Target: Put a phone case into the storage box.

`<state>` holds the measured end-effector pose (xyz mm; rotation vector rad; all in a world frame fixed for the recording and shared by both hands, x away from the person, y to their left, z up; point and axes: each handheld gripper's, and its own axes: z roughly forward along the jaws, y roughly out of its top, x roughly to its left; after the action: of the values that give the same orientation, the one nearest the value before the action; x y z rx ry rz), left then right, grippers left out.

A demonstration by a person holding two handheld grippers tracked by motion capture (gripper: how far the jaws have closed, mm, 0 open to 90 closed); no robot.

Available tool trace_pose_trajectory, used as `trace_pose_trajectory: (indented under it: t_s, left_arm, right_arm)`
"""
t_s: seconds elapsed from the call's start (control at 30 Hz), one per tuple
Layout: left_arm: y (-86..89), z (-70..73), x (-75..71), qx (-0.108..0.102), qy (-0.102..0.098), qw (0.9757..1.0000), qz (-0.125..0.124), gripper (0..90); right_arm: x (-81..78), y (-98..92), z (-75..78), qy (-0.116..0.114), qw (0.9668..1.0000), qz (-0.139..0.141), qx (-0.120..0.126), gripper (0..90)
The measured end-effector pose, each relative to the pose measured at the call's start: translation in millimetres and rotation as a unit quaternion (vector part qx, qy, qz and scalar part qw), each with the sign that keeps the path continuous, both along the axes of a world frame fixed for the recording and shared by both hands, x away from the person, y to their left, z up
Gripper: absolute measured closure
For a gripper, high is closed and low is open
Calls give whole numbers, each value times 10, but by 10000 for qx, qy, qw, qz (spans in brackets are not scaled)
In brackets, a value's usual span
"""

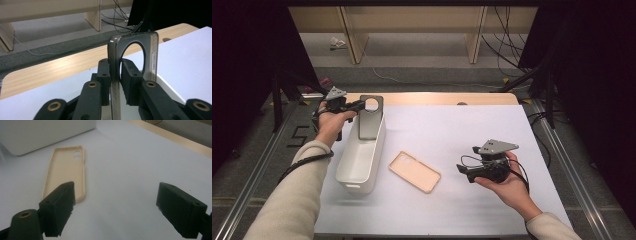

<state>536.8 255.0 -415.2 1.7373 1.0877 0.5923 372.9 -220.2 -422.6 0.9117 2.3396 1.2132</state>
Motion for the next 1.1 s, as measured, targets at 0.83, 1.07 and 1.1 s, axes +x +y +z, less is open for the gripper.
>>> trace_pose_trajectory:
  t_s: [0.83, 1.07, 1.1]
  left_arm:
    - [-122, 76, 31, 517, 290, 9964, 598, 303]
    - [-76, 136, -28, 563, 341, 9960, 607, 188]
    - [-67, 145, -49, 536, 369, 9961, 602, 144]
  right_arm:
    - [-1, -5, 3, 13, 10000, -6, -3, 163]
    - [-1, 1, 1, -2, 10000, 2, 0, 162]
    - [-1, 0, 3, -1, 10000, 0, -2, 163]
